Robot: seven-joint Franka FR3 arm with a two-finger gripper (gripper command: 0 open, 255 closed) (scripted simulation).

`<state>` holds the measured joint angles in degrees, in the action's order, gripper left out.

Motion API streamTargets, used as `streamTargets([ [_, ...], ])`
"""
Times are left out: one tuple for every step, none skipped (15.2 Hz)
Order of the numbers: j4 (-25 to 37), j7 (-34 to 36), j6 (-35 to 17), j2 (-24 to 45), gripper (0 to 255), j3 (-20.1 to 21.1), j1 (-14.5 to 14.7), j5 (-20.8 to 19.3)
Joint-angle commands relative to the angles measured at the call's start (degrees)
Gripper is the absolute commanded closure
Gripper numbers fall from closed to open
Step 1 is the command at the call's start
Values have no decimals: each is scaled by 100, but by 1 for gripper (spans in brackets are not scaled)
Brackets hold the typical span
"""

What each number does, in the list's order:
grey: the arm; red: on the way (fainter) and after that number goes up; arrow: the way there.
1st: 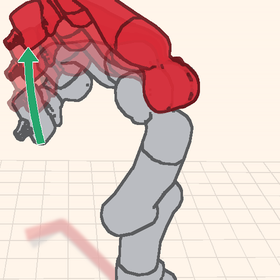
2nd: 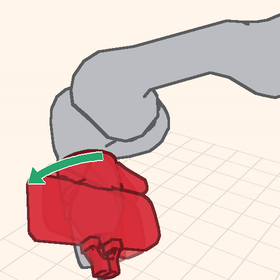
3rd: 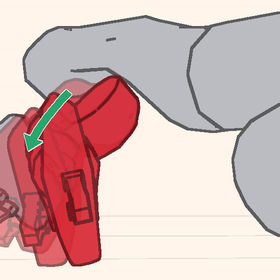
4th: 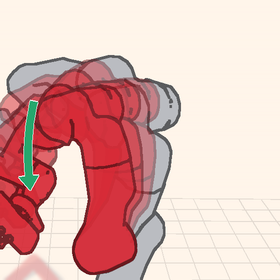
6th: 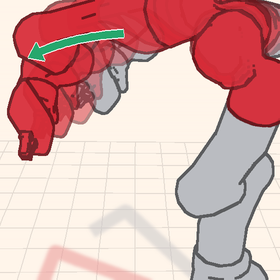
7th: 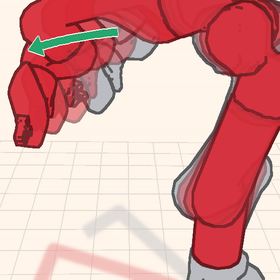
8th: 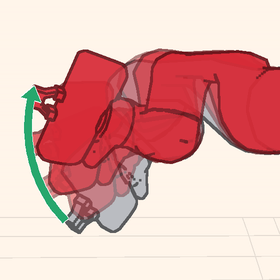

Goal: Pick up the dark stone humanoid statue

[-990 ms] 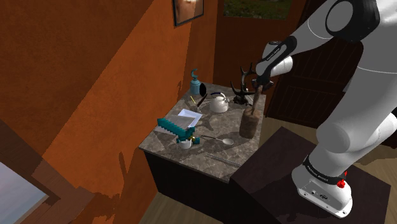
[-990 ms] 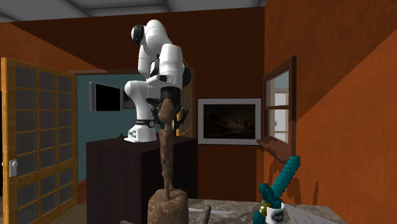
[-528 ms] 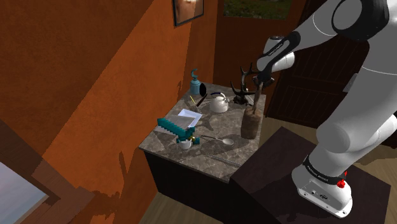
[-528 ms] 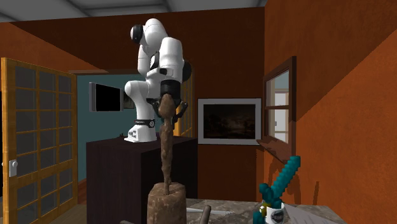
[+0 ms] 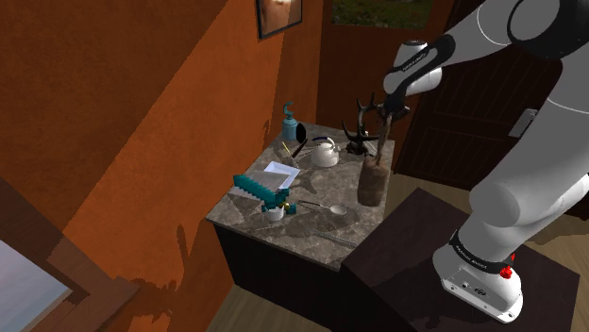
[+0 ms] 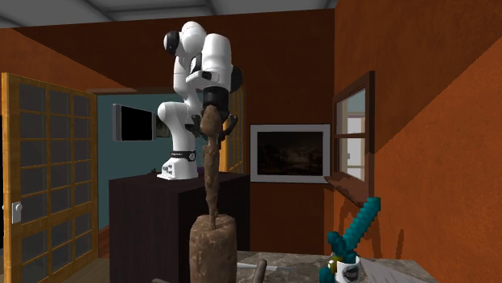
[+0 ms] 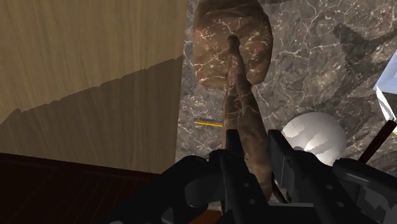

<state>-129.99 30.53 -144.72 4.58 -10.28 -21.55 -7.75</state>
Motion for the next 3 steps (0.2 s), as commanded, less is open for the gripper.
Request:
streamTargets([
  [62, -15, 158, -122, 255, -1, 2, -3],
  [65, -16, 169, -131, 255, -1, 2, -3],
  [66, -16, 169, -130, 255, -1, 2, -3],
])
